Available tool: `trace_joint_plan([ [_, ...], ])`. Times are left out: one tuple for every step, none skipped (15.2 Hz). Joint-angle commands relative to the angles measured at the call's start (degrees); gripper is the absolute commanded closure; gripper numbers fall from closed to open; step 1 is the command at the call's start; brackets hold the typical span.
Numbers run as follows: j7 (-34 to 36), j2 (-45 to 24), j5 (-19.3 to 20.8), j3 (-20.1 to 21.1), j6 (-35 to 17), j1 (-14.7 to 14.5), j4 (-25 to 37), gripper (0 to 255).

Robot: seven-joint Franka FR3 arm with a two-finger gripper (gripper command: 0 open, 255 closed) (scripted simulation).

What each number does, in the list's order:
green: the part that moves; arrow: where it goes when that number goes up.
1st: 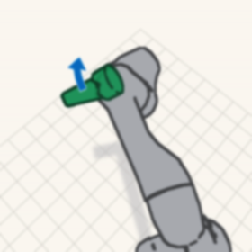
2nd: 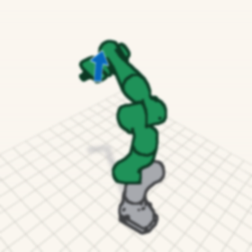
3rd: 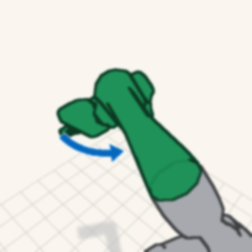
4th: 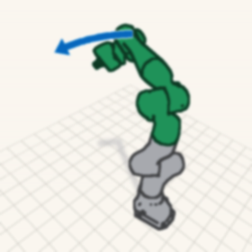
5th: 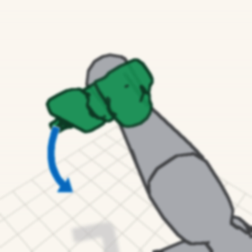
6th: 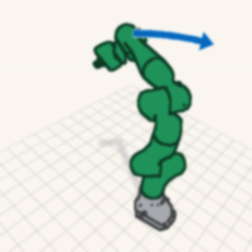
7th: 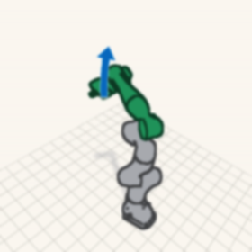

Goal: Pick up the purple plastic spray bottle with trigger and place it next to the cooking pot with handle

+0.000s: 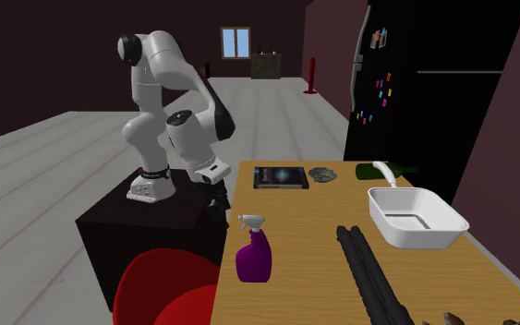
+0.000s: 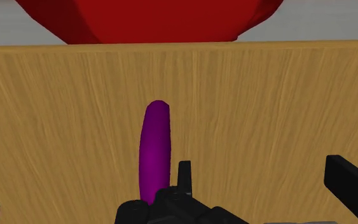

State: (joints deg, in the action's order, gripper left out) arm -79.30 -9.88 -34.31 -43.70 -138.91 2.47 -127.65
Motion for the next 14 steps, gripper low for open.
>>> trace_joint_plan([
  [-5.76, -5.81, -7.11, 1.57, 1.24, 3.11, 4.46, 0],
  [-7.82, -8.31, -9.70, 2.56, 1.87, 4.86, 6.62, 0],
  [-9.63, -10.72, -12.02, 3.57, 2.50, 6.64, 8.82, 0],
  [-11.19, -13.04, -14.08, 4.60, 3.13, 8.42, 11.08, 0],
  [-12.56, -15.30, -15.94, 5.59, 3.75, 10.18, 13.38, 0],
  [-13.63, -17.28, -17.46, 6.45, 4.31, 11.72, 15.50, 0],
  [-13.93, -17.92, -18.03, 6.88, 4.00, 11.95, 15.72, 0],
  [-14.23, -18.56, -18.61, 7.30, 3.71, 12.15, 15.95, 0],
  [-14.52, -19.21, -19.20, 7.70, 3.43, 12.34, 16.19, 0],
  [-14.81, -19.86, -19.77, 8.10, 3.15, 12.54, 16.44, 0],
  [-15.10, -20.51, -20.34, 8.50, 2.87, 12.73, 16.71, 0],
  [-15.38, -21.16, -20.90, 8.90, 2.60, 12.92, 16.99, 0],
  [-15.65, -21.82, -21.45, 9.30, 2.33, 13.12, 17.28, 0],
  [-15.80, -22.20, -21.76, 9.52, 2.17, 13.23, 17.45, 0],
])
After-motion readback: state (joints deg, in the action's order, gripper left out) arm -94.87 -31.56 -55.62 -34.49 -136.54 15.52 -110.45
